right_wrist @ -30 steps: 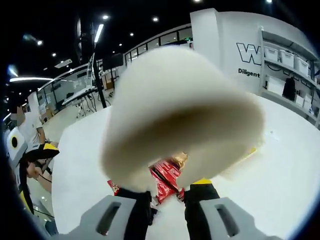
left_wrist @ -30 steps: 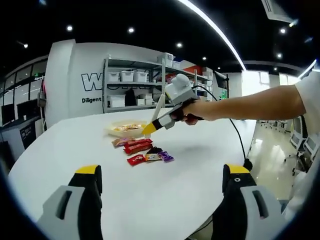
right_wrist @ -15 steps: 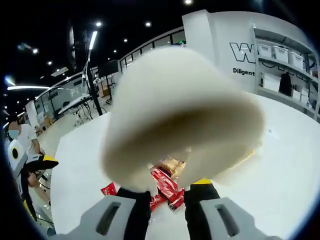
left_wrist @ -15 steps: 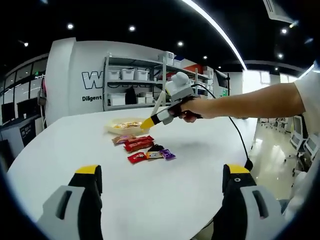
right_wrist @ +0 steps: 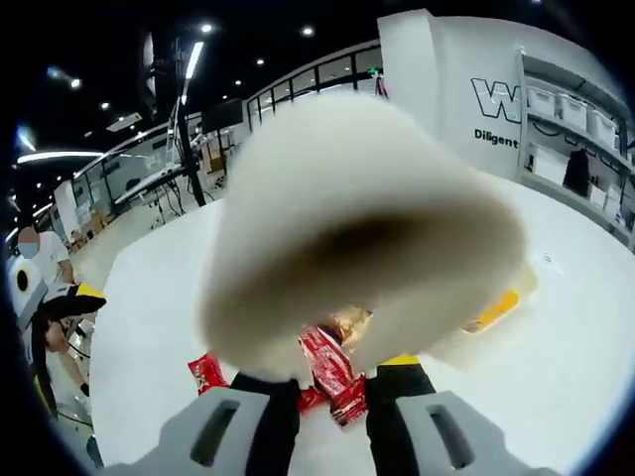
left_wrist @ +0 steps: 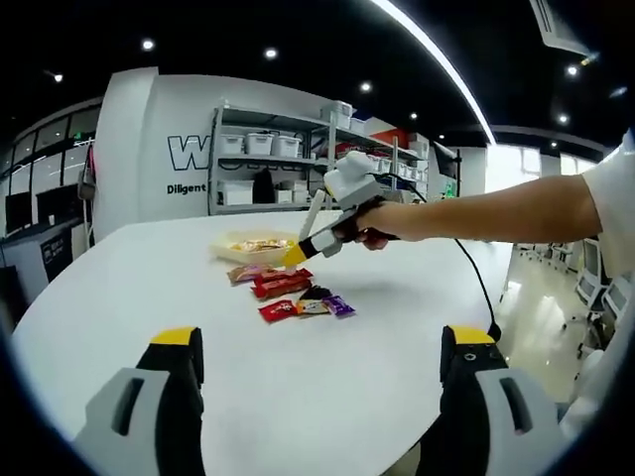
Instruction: Place the target food into the container with the food tongs after gripping and lifting it, then release it inside without dropping or visibly crushing the food.
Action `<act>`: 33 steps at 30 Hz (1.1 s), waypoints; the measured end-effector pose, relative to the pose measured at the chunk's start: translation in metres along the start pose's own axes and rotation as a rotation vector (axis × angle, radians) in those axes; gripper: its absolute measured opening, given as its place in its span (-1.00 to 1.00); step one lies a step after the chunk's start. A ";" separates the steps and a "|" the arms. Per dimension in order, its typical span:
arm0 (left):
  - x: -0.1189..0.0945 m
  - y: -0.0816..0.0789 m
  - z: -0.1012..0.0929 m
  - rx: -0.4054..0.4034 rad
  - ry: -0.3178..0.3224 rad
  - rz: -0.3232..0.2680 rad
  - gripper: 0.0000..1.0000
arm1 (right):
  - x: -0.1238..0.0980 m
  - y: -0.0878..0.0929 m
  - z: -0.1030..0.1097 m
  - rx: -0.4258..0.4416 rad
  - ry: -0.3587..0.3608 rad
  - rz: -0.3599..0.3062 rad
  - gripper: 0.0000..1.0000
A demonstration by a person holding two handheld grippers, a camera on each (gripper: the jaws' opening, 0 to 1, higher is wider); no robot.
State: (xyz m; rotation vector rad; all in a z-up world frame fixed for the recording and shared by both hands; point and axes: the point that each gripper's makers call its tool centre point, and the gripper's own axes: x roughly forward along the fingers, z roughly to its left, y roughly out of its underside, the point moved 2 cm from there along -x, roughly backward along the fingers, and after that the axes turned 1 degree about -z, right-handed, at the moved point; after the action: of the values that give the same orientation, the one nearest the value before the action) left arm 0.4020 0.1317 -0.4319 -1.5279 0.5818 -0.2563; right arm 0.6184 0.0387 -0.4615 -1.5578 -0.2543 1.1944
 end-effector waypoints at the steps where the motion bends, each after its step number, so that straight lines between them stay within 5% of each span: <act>1: 0.000 -0.001 -0.002 -0.006 0.006 -0.002 0.95 | -0.003 0.002 0.001 -0.011 0.005 0.004 -0.65; 10: -0.003 -0.006 -0.018 0.027 0.033 0.001 0.94 | -0.031 0.019 -0.014 0.040 0.081 0.060 -0.65; 17: -0.009 -0.014 -0.022 0.046 0.035 -0.009 0.94 | -0.050 0.031 -0.013 0.079 0.062 0.061 -0.61; 24: -0.015 -0.017 -0.023 0.061 0.028 -0.014 0.94 | -0.045 0.019 -0.005 -0.015 0.060 0.024 -0.55; 33: -0.023 -0.022 -0.007 0.065 -0.008 -0.020 0.93 | -0.025 0.026 -0.011 -0.084 0.063 0.077 -0.53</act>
State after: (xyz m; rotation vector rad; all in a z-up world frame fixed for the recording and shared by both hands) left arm 0.3832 0.1363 -0.4051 -1.4723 0.5473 -0.2823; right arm 0.6052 0.0049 -0.4710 -1.6887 -0.2063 1.2051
